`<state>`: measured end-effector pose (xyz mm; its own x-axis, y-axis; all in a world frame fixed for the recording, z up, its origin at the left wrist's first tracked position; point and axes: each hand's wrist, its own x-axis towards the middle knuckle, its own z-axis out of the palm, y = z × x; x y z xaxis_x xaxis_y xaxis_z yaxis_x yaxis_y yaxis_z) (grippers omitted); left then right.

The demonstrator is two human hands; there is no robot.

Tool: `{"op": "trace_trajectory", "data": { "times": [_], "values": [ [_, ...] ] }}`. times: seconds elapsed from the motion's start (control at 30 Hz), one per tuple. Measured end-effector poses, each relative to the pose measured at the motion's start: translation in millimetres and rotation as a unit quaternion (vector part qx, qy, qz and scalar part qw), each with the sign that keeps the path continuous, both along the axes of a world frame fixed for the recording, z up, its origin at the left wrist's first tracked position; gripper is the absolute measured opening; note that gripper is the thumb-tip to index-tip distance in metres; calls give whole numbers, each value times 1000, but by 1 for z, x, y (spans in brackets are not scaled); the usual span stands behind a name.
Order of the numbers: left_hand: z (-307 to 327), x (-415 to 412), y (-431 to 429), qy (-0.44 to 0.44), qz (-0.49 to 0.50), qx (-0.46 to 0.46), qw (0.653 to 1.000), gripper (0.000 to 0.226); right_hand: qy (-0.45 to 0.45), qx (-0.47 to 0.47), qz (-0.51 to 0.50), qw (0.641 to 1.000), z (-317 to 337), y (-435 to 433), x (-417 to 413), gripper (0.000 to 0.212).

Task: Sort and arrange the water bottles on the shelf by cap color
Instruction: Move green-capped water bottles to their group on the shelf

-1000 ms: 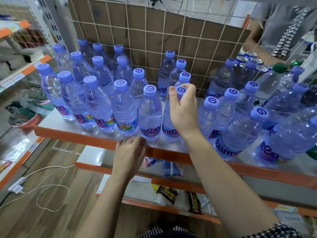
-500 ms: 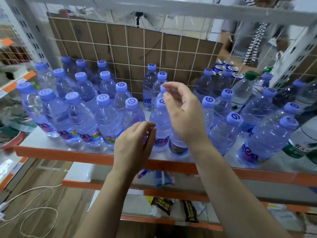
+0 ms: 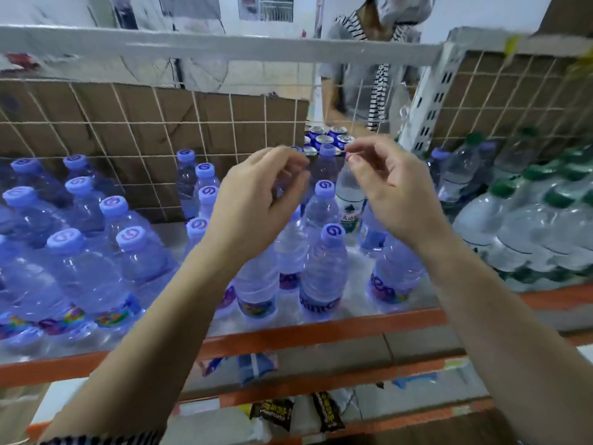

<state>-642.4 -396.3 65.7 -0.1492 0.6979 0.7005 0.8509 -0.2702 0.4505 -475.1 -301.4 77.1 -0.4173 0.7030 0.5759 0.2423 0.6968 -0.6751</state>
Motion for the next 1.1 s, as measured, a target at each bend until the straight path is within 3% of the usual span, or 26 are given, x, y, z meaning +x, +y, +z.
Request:
{"op": "trace_trajectory", "data": {
  "times": [0.1,0.23,0.4,0.57,0.67,0.93,1.1],
  "values": [
    [14,16,36,-31,-25,-38,998,16,-39,11,-16,999,8,42,29,19],
    [19,38,93,-1,-8,-107,994,20,-94,28,-9,995,12,95,64,16],
    [19,55,159,8,70,-243,968,44,-142,29,16,989,11,138,101,13],
    [16,57,194,-96,109,-315,938,53,-169,17,50,984,4,160,117,18],
    [6,61,205,-183,122,-328,919,50,-188,5,56,980,-1,172,121,19],
    [-20,54,219,-170,125,-303,929,26,-169,7,38,985,6,193,127,18],
    [-23,52,226,-183,129,-245,943,30,-187,17,-1,982,17,207,138,22]
  ]
}}
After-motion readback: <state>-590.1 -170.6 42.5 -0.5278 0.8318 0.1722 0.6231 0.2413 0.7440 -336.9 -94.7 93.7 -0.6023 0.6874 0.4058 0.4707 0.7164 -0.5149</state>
